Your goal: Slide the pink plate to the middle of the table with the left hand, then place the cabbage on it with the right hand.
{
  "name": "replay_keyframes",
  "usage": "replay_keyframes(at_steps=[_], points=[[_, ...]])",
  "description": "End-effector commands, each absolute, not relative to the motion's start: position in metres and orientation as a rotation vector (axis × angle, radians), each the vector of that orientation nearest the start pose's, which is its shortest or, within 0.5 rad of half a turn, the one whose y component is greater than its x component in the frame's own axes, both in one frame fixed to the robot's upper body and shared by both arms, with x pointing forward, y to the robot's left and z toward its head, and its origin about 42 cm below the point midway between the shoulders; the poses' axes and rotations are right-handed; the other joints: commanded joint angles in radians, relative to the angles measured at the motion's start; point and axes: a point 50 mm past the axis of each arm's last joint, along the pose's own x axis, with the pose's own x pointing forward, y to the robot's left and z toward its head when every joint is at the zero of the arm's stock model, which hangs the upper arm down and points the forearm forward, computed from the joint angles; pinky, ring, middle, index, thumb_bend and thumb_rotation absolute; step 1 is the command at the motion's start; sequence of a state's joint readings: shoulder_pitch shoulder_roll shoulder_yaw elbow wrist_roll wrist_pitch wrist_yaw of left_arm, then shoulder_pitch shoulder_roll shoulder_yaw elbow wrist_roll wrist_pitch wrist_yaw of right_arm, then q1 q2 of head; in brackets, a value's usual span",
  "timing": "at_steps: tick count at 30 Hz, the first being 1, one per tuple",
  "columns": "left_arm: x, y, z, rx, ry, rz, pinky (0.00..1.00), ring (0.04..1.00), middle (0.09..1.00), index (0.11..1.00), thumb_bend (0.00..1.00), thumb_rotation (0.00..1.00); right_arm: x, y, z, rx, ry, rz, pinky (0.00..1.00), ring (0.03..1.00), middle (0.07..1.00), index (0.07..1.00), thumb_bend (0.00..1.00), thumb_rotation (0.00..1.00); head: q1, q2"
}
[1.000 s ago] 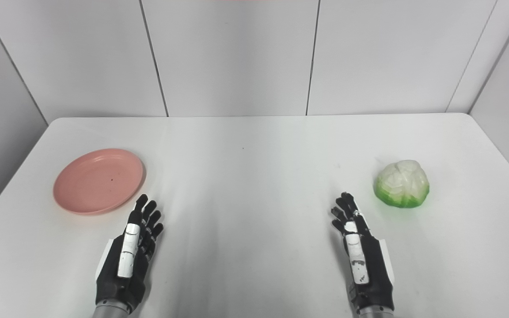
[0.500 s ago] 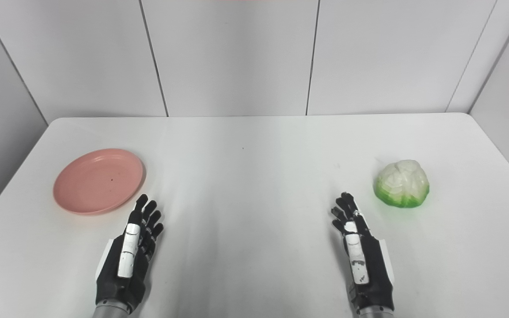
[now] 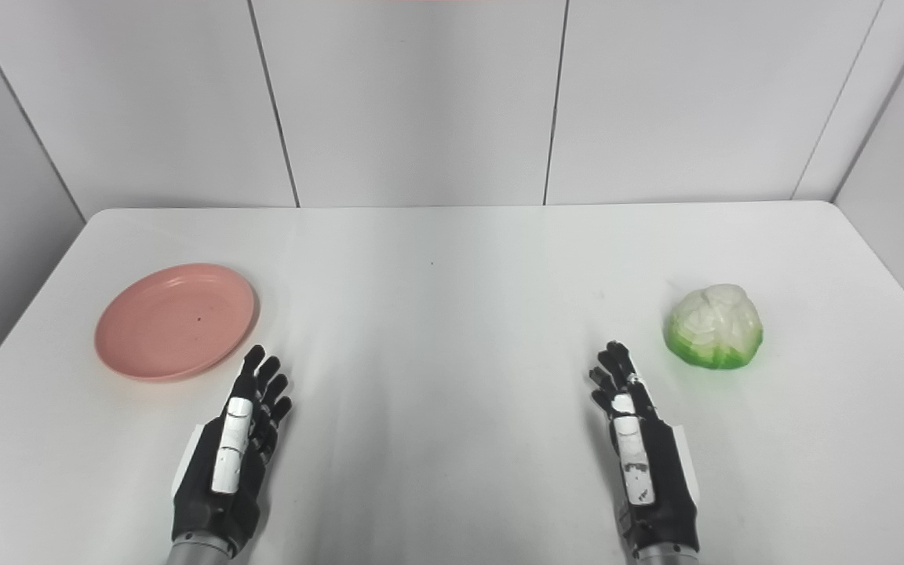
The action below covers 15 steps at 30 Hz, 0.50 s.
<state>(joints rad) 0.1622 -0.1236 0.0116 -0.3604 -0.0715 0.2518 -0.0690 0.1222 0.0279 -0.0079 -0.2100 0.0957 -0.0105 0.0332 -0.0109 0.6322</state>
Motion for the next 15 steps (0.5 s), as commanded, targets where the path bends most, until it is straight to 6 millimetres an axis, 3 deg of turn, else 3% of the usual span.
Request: replay_keyframes(at_steps=[1, 7, 15], points=[[0.222, 0.191, 0.136, -0.150, 0.015, -0.022, 1.00, 1.000, 1.000, 1.000, 0.84, 0.86, 0.232, -0.221, 0.117, 0.110, -0.121, -0.004, 0.95, 0.919, 0.938, 0.933, 0.87, 0.96, 0.001, -0.001], [0.221, 0.182, 0.126, -0.139, 0.008, -0.018, 1.00, 1.000, 1.000, 1.000, 0.77, 0.87, 0.231, -0.232, 0.102, 0.115, -0.117, -0.009, 0.93, 0.900, 0.924, 0.929, 0.84, 0.96, 0.044, -0.061], [0.220, 0.174, 0.112, -0.140, -0.004, -0.019, 1.00, 1.000, 1.000, 1.000, 0.78, 0.85, 0.231, -0.242, 0.086, 0.116, -0.111, -0.006, 0.93, 0.905, 0.931, 0.940, 0.85, 0.97, 0.080, -0.135]])
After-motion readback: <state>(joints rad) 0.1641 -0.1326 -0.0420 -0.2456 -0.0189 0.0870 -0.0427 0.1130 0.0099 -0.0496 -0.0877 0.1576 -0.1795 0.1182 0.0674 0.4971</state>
